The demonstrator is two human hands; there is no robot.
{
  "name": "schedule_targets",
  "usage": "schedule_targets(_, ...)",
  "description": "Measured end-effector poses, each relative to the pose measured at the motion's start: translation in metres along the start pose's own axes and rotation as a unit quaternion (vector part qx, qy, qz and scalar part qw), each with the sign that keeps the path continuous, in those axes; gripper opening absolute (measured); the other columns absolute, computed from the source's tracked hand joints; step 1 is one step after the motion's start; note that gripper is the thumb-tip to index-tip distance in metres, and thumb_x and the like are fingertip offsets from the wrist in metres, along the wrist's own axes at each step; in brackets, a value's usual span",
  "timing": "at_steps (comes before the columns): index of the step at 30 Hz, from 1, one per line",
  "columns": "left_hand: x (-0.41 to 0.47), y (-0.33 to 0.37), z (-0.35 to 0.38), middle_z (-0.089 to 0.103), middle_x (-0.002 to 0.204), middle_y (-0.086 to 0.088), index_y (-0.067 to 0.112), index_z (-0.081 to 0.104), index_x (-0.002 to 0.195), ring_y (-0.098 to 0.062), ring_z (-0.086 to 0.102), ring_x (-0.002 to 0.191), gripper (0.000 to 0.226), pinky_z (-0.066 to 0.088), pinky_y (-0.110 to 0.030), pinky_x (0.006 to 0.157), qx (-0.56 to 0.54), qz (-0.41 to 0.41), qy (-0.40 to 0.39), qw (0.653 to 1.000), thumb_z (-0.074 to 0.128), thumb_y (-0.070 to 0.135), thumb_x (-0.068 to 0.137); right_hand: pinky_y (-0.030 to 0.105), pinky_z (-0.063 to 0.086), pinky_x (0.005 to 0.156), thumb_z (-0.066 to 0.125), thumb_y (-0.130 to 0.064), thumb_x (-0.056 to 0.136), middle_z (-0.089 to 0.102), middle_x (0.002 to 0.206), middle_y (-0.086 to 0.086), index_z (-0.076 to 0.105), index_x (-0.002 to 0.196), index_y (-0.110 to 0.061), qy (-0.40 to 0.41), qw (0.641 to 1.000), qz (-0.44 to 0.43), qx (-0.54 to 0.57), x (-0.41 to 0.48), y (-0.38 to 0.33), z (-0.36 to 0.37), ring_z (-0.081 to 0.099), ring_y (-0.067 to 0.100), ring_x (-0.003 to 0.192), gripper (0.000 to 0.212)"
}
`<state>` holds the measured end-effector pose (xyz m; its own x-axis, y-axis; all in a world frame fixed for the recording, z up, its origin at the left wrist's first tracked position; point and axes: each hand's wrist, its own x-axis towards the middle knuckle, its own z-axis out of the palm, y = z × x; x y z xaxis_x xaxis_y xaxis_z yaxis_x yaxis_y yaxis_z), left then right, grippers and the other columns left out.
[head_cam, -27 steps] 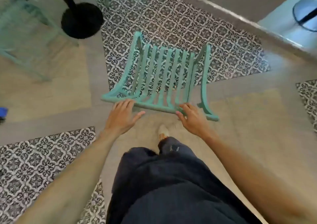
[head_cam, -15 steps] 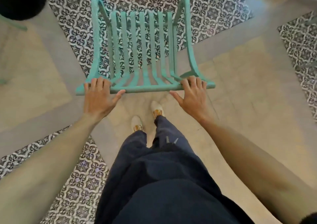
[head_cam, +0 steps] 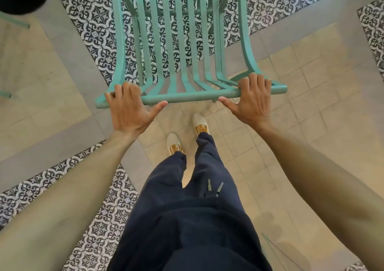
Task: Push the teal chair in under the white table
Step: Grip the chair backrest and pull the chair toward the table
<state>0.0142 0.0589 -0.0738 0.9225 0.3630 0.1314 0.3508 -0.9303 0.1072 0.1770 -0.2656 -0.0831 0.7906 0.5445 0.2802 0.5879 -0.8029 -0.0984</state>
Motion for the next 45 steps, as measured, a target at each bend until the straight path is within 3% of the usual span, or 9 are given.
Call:
schedule_targets(10, -0.004, 0.025, 0.001, 0.047, 0.089, -0.013, 0.011, 0.043, 0.089, -0.029, 0.040, 0.081, 0.078, 0.029, -0.045, 0.077, 0.022, -0.004, 0.016, 1.000, 0.036, 0.088, 0.089, 0.043, 0.038, 0.074, 0.050, -0.086, 0.091, 0.051, 0.088, 0.010, 0.047, 0.089, -0.012, 0.015, 0.999, -0.040, -0.025, 0.005, 0.025, 0.003, 0.047, 0.030, 0.078, 0.075)
schedule_targets(24, 0.020, 0.153, 0.019, 0.051, 0.088, -0.015, 0.009, 0.048, 0.088, -0.031, 0.046, 0.081, 0.081, 0.029, -0.046, 0.075, 0.032, -0.109, 0.052, 0.992, 0.039, 0.089, 0.087, 0.042, 0.036, 0.072, 0.049, -0.084, 0.093, 0.052, 0.086, 0.012, 0.049, 0.089, -0.011, 0.011, 0.989, -0.148, 0.004, 0.076, 0.157, 0.004, 0.049, 0.030, 0.076, 0.073)
schedule_targets(35, 0.095, 0.188, 0.037, 0.051, 0.085, -0.015, 0.009, 0.046, 0.086, -0.030, 0.046, 0.078, 0.080, 0.029, -0.045, 0.074, 0.054, -0.181, 0.086, 0.978, 0.042, 0.089, 0.086, 0.042, 0.034, 0.068, 0.049, -0.083, 0.093, 0.050, 0.082, 0.011, 0.047, 0.084, -0.010, 0.026, 0.973, -0.226, 0.036, 0.194, 0.201, 0.036, 0.047, 0.028, 0.073, 0.074)
schedule_targets(45, 0.209, 0.196, 0.057, 0.051, 0.083, -0.014, 0.009, 0.048, 0.084, -0.028, 0.039, 0.078, 0.080, 0.030, -0.043, 0.071, 0.056, -0.271, 0.104, 0.955, 0.045, 0.089, 0.084, 0.043, 0.034, 0.069, 0.048, -0.083, 0.094, 0.053, 0.086, 0.015, 0.049, 0.084, -0.009, 0.012, 0.949, -0.310, 0.047, 0.358, 0.220, 0.080, 0.046, 0.029, 0.078, 0.074)
